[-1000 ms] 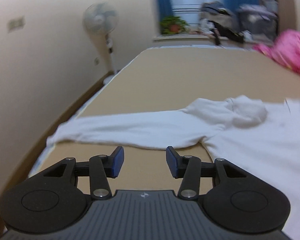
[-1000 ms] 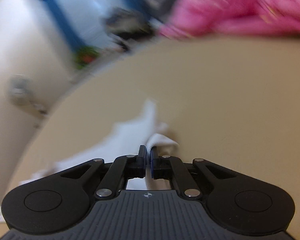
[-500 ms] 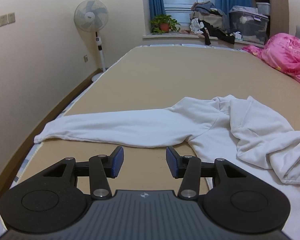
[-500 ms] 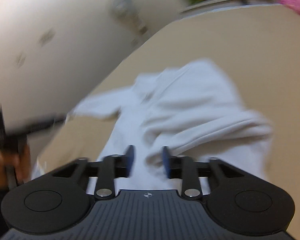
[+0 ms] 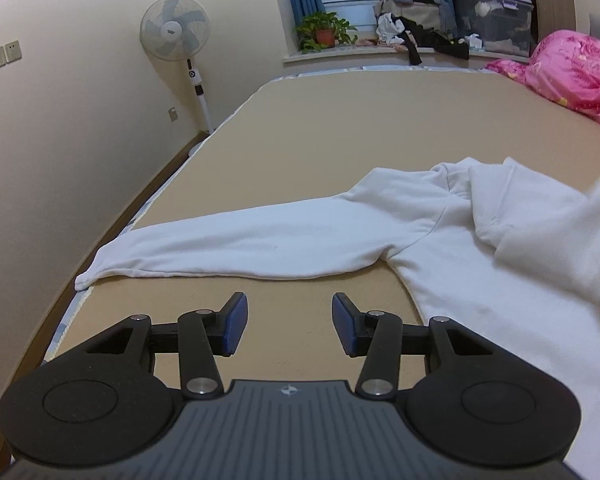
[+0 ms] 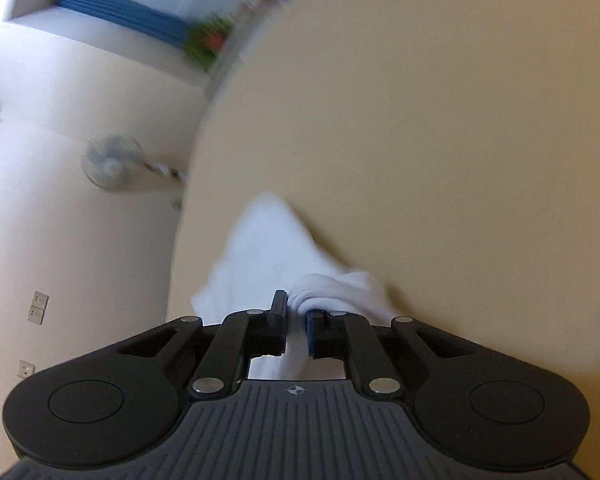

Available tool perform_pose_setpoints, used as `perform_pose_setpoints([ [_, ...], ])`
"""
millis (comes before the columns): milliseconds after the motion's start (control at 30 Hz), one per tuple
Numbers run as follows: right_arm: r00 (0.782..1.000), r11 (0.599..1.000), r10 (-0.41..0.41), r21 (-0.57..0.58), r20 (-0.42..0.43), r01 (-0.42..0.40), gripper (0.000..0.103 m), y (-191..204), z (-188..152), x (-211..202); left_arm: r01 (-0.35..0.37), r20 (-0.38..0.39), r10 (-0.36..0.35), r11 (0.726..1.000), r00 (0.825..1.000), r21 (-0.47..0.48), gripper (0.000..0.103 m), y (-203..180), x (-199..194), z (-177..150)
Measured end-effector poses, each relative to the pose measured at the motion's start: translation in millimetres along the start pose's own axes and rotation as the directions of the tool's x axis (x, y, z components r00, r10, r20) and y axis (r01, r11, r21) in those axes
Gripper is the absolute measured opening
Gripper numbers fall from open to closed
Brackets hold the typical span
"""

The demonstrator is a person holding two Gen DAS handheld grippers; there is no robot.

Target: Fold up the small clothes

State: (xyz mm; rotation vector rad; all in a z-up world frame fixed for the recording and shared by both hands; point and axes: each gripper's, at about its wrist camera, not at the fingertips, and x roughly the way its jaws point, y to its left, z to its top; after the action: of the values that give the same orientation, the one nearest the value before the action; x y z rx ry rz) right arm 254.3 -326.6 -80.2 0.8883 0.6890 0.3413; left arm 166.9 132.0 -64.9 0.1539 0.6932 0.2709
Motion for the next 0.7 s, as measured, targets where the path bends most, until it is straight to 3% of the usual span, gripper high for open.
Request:
perform_pose_setpoints([
  [33,0.995,0.997,0.013,-0.082,0.095,-0.005,0.008,9,15,-16,-0.004,-0.003,0.004,1.0,1.0,0.005,0.052,-1,1,0],
  [100,0.946,0.97,0.027,-0.238,0.322,0.053,0.008,18,44,-58,-0.01,-0.008,0.01,1.0,1.0,0.016,0.052,-2,3,-1],
  [133,0.91,0.962,0.027,-0.259,0.414,0.089,0.008,13,54,-74,-0.012,-0.01,0.013,1.0,1.0,0.023,0.052,-3,4,-1],
  [200,0.804,0.949,-0.034,-0.233,0.593,0.211,0.008,-16,77,-109,-0.014,-0.01,0.015,0.999,1.0,0.037,0.052,-5,5,-2],
  [267,0.701,0.9,-0.226,-0.13,0.676,0.416,0.009,-64,98,-127,-0.015,-0.011,0.016,0.999,1.0,0.047,0.052,-6,6,-3],
  [300,0.678,0.872,-0.34,-0.051,0.652,0.486,0.012,-95,108,-130,-0.015,-0.014,0.016,0.999,1.0,0.05,0.052,-6,7,-3],
  [333,0.684,0.858,-0.429,0.028,0.589,0.514,0.018,-132,115,-129,-0.015,-0.017,0.016,0.999,1.0,0.052,0.052,-6,8,-3],
  [367,0.713,0.845,-0.502,0.101,0.489,0.525,0.019,-174,118,-126,-0.015,-0.021,0.016,0.998,1.0,0.053,0.052,-6,9,-4],
  [400,0.726,0.817,-0.568,0.163,0.387,0.553,0.021,-207,117,-125,-0.016,-0.024,0.017,0.998,1.0,0.056,0.052,-5,10,-4],
  [433,0.712,0.781,-0.623,0.214,0.324,0.586,0.022,-230,112,-129,-0.015,-0.025,0.016,0.998,1.0,0.059,0.052,-6,11,-4],
  [533,0.766,0.842,-0.539,0.217,0.349,0.494,0.028,-246,107,-150,-0.014,-0.024,0.015,0.998,1.0,0.069,0.052,-6,14,-4],
  [633,0.775,0.869,-0.494,0.254,0.395,0.424,0.047,-251,107,-177,-0.017,-0.027,0.019,0.996,0.999,0.082,0.052,-8,17,-5],
  [700,0.788,0.877,-0.465,0.328,0.404,0.35,0.048,-265,112,-177,-0.022,-0.028,0.025,0.995,0.999,0.098,0.052,-11,18,-6],
])
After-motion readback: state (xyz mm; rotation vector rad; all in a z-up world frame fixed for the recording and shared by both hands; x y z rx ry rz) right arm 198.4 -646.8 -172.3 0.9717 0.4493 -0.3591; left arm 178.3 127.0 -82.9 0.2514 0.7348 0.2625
